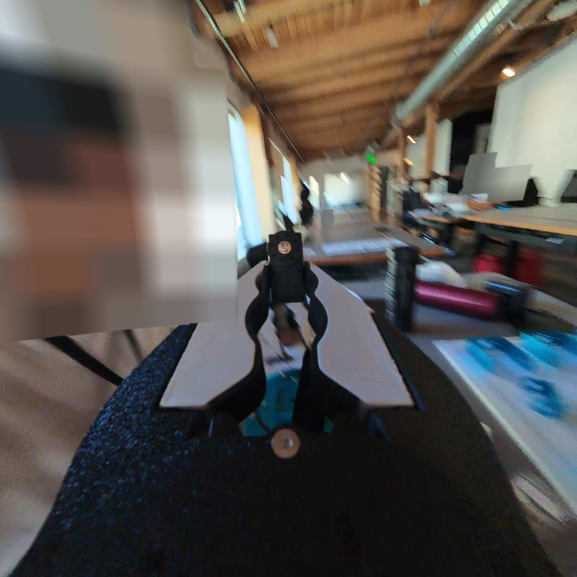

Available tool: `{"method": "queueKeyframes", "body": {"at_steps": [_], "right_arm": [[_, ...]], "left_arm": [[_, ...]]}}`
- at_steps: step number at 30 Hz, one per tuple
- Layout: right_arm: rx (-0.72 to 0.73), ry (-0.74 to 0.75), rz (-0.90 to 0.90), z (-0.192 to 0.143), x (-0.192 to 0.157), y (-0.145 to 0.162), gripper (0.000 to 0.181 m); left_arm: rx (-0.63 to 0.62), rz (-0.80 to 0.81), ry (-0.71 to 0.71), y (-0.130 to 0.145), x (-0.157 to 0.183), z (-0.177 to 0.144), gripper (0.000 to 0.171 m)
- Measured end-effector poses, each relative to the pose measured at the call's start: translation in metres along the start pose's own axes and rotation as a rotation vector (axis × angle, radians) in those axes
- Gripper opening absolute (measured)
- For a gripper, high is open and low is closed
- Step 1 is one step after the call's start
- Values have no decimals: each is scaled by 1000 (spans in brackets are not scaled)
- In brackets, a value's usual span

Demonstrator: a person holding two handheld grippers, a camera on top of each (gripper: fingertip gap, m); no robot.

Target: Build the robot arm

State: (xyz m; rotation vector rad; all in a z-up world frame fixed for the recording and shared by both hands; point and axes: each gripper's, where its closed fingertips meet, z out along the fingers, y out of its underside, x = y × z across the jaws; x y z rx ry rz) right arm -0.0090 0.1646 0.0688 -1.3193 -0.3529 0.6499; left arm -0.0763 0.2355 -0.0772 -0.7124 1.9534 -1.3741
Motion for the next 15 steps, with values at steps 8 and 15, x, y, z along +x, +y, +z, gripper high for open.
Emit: {"method": "queueKeyframes", "body": {"at_steps": [8,15], "right_arm": [[-927,351,-1010,14,10,119,19],[-1066,371,-1212,24,10,155,19]], "left_arm": [[-19,-126,12,4,-9,-1,28],[-27,-318,99,4,-4,5,44]]}}
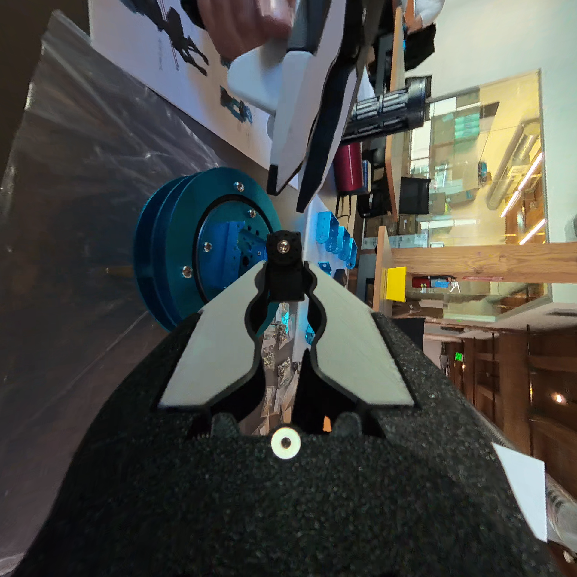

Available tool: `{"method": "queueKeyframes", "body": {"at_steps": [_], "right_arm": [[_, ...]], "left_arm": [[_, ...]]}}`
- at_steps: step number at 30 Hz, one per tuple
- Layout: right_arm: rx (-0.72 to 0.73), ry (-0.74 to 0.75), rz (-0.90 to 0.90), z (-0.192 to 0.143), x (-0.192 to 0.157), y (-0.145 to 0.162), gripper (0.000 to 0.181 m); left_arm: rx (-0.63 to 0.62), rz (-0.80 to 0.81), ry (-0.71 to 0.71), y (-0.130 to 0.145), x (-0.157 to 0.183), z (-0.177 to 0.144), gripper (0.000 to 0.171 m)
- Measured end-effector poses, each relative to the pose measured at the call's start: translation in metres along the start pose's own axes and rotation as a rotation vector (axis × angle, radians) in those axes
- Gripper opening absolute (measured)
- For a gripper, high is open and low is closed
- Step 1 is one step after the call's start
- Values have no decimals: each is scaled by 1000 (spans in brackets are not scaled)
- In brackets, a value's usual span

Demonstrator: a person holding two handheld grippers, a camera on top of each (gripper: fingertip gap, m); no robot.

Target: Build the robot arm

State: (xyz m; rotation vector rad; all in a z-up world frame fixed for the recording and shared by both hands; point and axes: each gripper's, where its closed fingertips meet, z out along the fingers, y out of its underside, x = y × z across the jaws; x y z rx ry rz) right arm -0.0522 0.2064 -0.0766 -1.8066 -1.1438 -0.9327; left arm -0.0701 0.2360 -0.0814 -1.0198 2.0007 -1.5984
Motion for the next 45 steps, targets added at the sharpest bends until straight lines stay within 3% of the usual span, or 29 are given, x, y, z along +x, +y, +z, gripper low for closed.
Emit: {"method": "queueKeyframes", "body": {"at_steps": [8,19,24,28,45], "right_arm": [[-73,1,5,1,2,3,19],[52,-90,263,-4,11,-4,19],[50,-69,154,-3,-1,-16,19],[-72,28,-29,5,-8,-8,20],[-150,94,-117,8,-2,0,20]], "left_arm": [[34,8,6,-6,0,0,44],[59,-45,33,-11,3,0,44],[71,-104,74,-15,9,1,50],[63,-101,62,-14,5,2,51],[-62,-9,88,-12,7,24,53]]}}
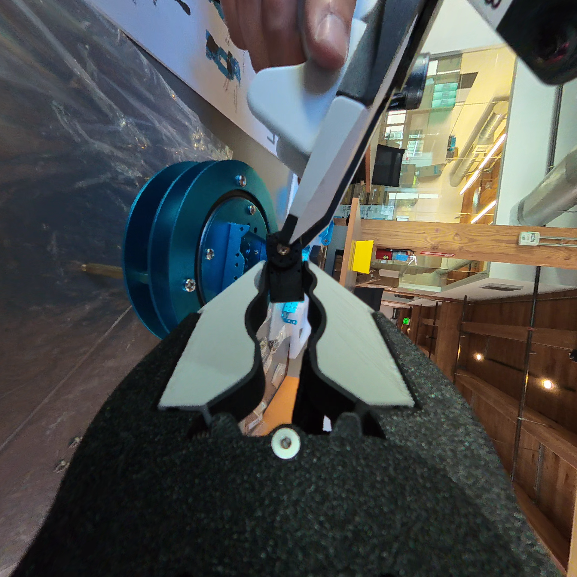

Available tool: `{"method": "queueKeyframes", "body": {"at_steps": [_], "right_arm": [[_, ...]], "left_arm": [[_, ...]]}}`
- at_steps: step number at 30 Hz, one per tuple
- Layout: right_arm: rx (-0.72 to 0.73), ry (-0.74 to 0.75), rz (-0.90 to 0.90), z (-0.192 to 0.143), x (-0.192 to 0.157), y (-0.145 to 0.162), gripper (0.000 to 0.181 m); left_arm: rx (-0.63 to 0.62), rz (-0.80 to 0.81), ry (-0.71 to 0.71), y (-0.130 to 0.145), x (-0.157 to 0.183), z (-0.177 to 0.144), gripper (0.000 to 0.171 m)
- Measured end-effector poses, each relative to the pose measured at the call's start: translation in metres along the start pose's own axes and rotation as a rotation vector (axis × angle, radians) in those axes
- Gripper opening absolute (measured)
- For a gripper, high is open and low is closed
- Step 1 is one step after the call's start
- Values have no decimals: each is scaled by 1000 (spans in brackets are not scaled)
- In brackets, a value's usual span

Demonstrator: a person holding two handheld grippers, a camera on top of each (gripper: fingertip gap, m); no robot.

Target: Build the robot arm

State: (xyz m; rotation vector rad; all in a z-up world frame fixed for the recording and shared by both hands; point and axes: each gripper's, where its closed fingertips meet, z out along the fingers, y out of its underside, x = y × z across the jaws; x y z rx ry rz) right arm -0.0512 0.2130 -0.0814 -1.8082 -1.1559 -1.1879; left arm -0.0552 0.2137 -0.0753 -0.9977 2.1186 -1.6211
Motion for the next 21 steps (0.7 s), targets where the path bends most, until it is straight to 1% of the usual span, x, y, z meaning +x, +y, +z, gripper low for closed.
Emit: {"method": "queueKeyframes", "body": {"at_steps": [4,8,11,12,13,14,16,18,21], "right_arm": [[2,-11,13,0,-1,0,20],[35,-21,37,-3,-3,-4,20],[38,-57,70,-5,-4,-2,21],[42,-70,72,-8,-5,-2,23],[50,-71,77,-11,-3,-1,28],[64,-78,86,-13,-3,-1,32],[109,-121,116,-16,-6,-4,26],[136,-127,133,-17,-7,-4,24],[184,-135,186,-22,-3,1,32]], "left_arm": [[-15,0,28,3,1,5,53],[-17,23,57,4,4,5,54],[-25,38,75,5,5,6,53],[-35,47,77,7,5,6,53],[-43,57,76,8,4,7,53],[-45,64,76,9,4,8,53],[-40,74,71,9,4,9,53],[-45,84,69,9,4,8,53],[-56,112,55,10,4,8,53]]}}
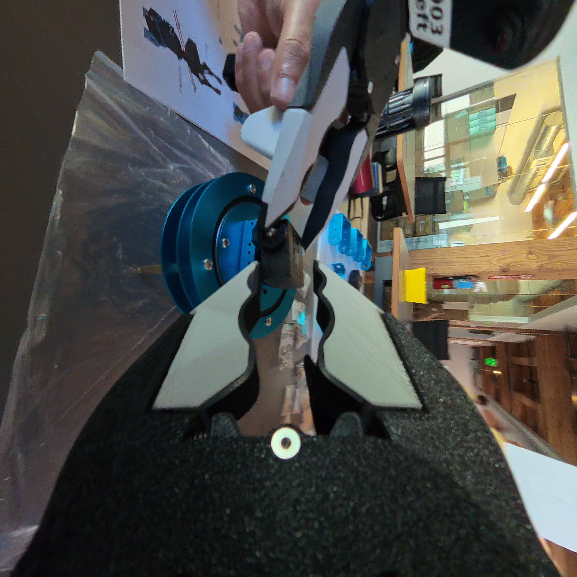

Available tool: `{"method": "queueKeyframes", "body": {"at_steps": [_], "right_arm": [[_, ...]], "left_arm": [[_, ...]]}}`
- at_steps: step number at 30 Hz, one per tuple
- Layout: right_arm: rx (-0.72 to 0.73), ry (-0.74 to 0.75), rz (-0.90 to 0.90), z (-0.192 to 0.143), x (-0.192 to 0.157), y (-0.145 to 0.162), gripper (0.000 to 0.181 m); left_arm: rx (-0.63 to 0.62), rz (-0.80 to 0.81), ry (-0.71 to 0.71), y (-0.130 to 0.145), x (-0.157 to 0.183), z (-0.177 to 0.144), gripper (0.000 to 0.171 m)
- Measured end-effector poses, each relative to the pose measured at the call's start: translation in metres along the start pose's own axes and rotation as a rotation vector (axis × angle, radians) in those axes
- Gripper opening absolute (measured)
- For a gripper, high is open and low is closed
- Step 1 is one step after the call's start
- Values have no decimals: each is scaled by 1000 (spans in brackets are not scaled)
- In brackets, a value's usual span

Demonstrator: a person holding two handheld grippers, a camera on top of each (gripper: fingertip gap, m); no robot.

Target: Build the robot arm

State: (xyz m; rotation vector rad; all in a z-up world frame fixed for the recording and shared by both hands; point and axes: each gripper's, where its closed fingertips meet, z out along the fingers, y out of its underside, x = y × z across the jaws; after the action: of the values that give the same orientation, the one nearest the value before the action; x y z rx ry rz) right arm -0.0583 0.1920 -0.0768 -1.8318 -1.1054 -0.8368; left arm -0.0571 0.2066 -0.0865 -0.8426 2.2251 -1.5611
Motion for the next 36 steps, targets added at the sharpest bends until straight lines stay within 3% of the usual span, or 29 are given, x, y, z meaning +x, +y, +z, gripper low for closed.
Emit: {"method": "queueKeyframes", "body": {"at_steps": [5,11,19,24,28,36], "right_arm": [[158,-264,411,-7,0,5,44],[301,-466,717,3,-2,4,38],[314,-468,776,13,-1,5,34],[265,-499,785,14,-7,13,48],[301,-511,812,16,-5,10,40],[283,-535,821,16,-7,11,40]], "left_arm": [[-19,68,-30,1,1,0,53],[-26,96,-36,1,1,-2,53],[-35,105,-41,1,0,-1,53],[-24,169,-66,0,1,0,53],[-48,203,-80,3,1,0,53],[-42,197,-80,4,2,0,54]]}}
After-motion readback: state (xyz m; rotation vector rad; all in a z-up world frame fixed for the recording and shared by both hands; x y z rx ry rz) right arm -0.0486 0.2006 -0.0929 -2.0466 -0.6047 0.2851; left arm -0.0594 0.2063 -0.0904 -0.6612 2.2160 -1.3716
